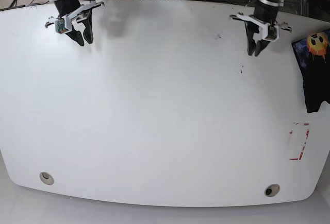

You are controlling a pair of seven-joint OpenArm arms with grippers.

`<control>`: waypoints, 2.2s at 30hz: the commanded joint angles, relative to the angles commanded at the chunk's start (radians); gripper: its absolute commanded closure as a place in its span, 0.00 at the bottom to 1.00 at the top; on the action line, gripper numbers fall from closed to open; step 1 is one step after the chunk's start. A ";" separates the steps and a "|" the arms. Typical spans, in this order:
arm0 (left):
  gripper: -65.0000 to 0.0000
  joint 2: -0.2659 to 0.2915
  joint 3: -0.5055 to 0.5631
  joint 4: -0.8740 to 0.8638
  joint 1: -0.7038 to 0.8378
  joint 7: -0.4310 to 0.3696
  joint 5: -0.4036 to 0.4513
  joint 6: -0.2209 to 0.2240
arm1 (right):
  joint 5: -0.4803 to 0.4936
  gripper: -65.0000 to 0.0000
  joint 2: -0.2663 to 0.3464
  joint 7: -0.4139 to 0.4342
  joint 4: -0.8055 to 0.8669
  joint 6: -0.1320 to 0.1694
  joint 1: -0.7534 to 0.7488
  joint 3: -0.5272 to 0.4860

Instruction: Layout the t-shirt on the table in an organized manner, then fold the t-shirt properly

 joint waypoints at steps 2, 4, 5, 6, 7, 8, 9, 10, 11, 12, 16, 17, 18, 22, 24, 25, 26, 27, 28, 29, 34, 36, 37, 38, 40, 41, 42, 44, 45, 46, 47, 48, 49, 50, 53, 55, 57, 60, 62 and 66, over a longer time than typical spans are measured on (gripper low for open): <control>0.88 0.006 0.014 0.017 0.069 0.000 0.000 0.000 | 0.037 0.78 0.000 0.000 0.009 0.000 -0.063 0.002; 0.88 0.005 0.028 0.031 0.153 0.000 0.000 0.000 | 0.069 0.78 0.000 0.000 0.014 0.000 -0.129 0.005; 0.88 0.005 0.032 0.032 0.176 0.000 0.000 0.000 | 0.077 0.78 0.000 0.000 0.020 0.000 -0.150 0.006; 0.88 0.005 0.035 0.037 0.204 0.000 0.000 0.000 | 0.086 0.78 0.000 0.000 0.023 0.000 -0.175 0.011; 0.88 0.005 0.035 0.038 0.261 0.000 0.000 0.000 | 0.106 0.78 0.000 0.000 0.025 0.000 -0.224 0.017; 0.88 0.005 0.034 0.038 0.281 0.000 0.000 0.000 | 0.112 0.78 0.000 0.000 0.025 0.000 -0.245 0.017; 0.88 0.005 0.034 0.038 0.316 0.000 0.000 0.000 | 0.126 0.78 0.000 0.000 0.025 0.000 -0.282 0.017; 0.88 0.005 0.034 0.037 0.354 0.002 0.000 0.000 | 0.147 0.78 0.000 0.000 0.025 0.000 -0.322 0.015; 0.88 0.003 0.034 0.037 0.376 0.002 0.002 0.000 | 0.160 0.78 0.000 0.000 0.025 0.000 -0.345 0.015; 0.88 0.000 0.034 0.035 0.404 0.005 0.003 0.000 | 0.178 0.78 0.000 0.000 0.025 0.000 -0.374 0.014; 0.88 -0.011 0.032 0.014 0.489 0.008 0.006 0.000 | 0.215 0.78 0.000 -0.002 0.018 0.000 -0.488 -0.002; 0.88 -0.011 0.034 -0.003 0.509 0.008 0.006 0.000 | 0.216 0.78 -0.002 -0.003 0.012 0.000 -0.517 -0.018; 0.88 -0.011 0.034 -0.025 0.523 0.008 0.006 0.000 | 0.216 0.78 -0.003 -0.003 -0.002 0.000 -0.540 -0.037; 0.88 -0.031 0.040 -0.150 0.508 0.008 0.008 0.000 | 0.209 0.78 -0.011 -0.003 -0.080 0.000 -0.565 -0.098; 0.88 -0.044 0.061 -0.232 0.466 0.008 0.008 0.000 | 0.178 0.78 -0.011 -0.002 -0.141 0.000 -0.548 -0.126; 0.88 -0.057 0.077 -0.285 0.430 0.008 0.008 0.002 | 0.149 0.78 -0.011 0.000 -0.181 0.000 -0.517 -0.141; 0.88 -0.068 0.092 -0.333 0.393 0.008 0.008 0.002 | 0.121 0.78 -0.011 0.002 -0.216 0.000 -0.486 -0.152; 0.88 -0.075 0.104 -0.387 0.364 0.008 0.008 0.002 | 0.095 0.78 -0.012 0.002 -0.258 0.000 -0.456 -0.153; 0.88 -0.077 0.117 -0.436 0.333 0.009 0.008 0.002 | 0.071 0.78 -0.012 0.002 -0.301 0.000 -0.425 -0.155; 0.88 -0.077 0.126 -0.494 0.304 0.009 0.008 0.002 | 0.044 0.78 -0.012 0.002 -0.345 0.000 -0.393 -0.157; 0.88 -0.078 0.138 -0.660 0.189 0.009 0.008 0.002 | -0.048 0.78 -0.012 0.002 -0.552 0.000 -0.233 -0.158; 0.88 -0.078 0.138 -0.703 0.157 0.009 0.008 0.002 | -0.071 0.78 -0.009 0.002 -0.626 0.000 -0.187 -0.158; 0.88 -0.078 0.140 -0.741 0.121 0.009 0.008 0.002 | -0.087 0.78 -0.005 0.002 -0.695 0.000 -0.130 -0.158; 0.88 -0.078 0.141 -0.758 0.103 0.011 0.008 0.002 | -0.095 0.78 -0.003 0.002 -0.727 0.000 -0.109 -0.158; 0.88 -0.078 0.157 -0.818 0.051 0.044 0.008 0.002 | -0.114 0.78 0.021 0.002 -0.827 0.000 -0.041 -0.157; 0.88 -0.078 0.163 -0.842 0.032 0.064 0.008 0.002 | -0.115 0.78 0.031 0.002 -0.861 0.000 -0.020 -0.158; 0.88 -0.078 0.169 -0.875 0.006 0.089 0.008 0.002 | -0.118 0.78 0.038 0.002 -0.899 0.000 0.008 -0.158; 0.88 -0.078 0.180 -0.931 -0.046 0.123 0.008 0.002 | -0.123 0.78 0.048 0.002 -0.953 0.000 0.051 -0.158; 0.88 -0.078 0.184 -0.968 -0.074 0.137 0.008 0.002 | -0.123 0.78 0.051 0.002 -0.979 0.000 0.069 -0.158; 0.88 -0.078 0.190 -1.020 -0.107 0.149 0.008 0.003 | -0.124 0.78 0.051 0.002 -1.007 0.000 0.094 -0.158; 0.88 -0.078 0.193 -1.063 -0.133 0.153 0.008 0.005 | -0.124 0.78 0.051 0.002 -1.026 0.000 0.112 -0.158; 0.88 -0.078 0.196 -1.099 -0.157 0.153 0.008 0.005 | -0.124 0.78 0.051 0.002 -1.043 0.000 0.127 -0.158; 0.88 -0.078 0.196 -1.155 -0.190 0.153 0.008 0.005 | -0.126 0.78 0.051 0.002 -1.068 0.000 0.152 -0.158; 0.88 -0.080 0.195 -1.201 -0.221 0.153 0.008 0.006 | -0.133 0.77 0.052 0.002 -1.089 0.000 0.170 -0.158; 0.88 -0.080 0.195 -1.310 -0.284 0.153 0.008 0.006 | -0.178 0.77 0.052 0.002 -1.142 0.000 0.212 -0.160; 0.88 -0.080 0.195 -1.404 -0.351 0.150 0.008 0.006 | -0.233 0.77 0.051 0.002 -1.192 0.000 0.253 -0.160; 0.88 -0.080 0.195 -1.475 -0.397 0.149 0.006 0.006 | -0.275 0.77 0.048 0.002 -1.221 0.000 0.279 -0.160; 0.88 -0.080 0.195 -1.536 -0.446 0.147 0.006 0.031 | -0.316 0.77 0.043 0.002 -1.231 -0.022 0.302 -0.160; 0.88 -0.078 0.196 -1.553 -0.482 0.147 0.006 0.083 | -0.338 0.77 0.031 0.002 -1.232 -0.048 0.308 -0.160; 0.87 -0.075 0.224 -1.565 -0.511 0.115 0.006 0.158 | -0.382 0.77 0.006 0.002 -1.235 -0.101 0.339 -0.160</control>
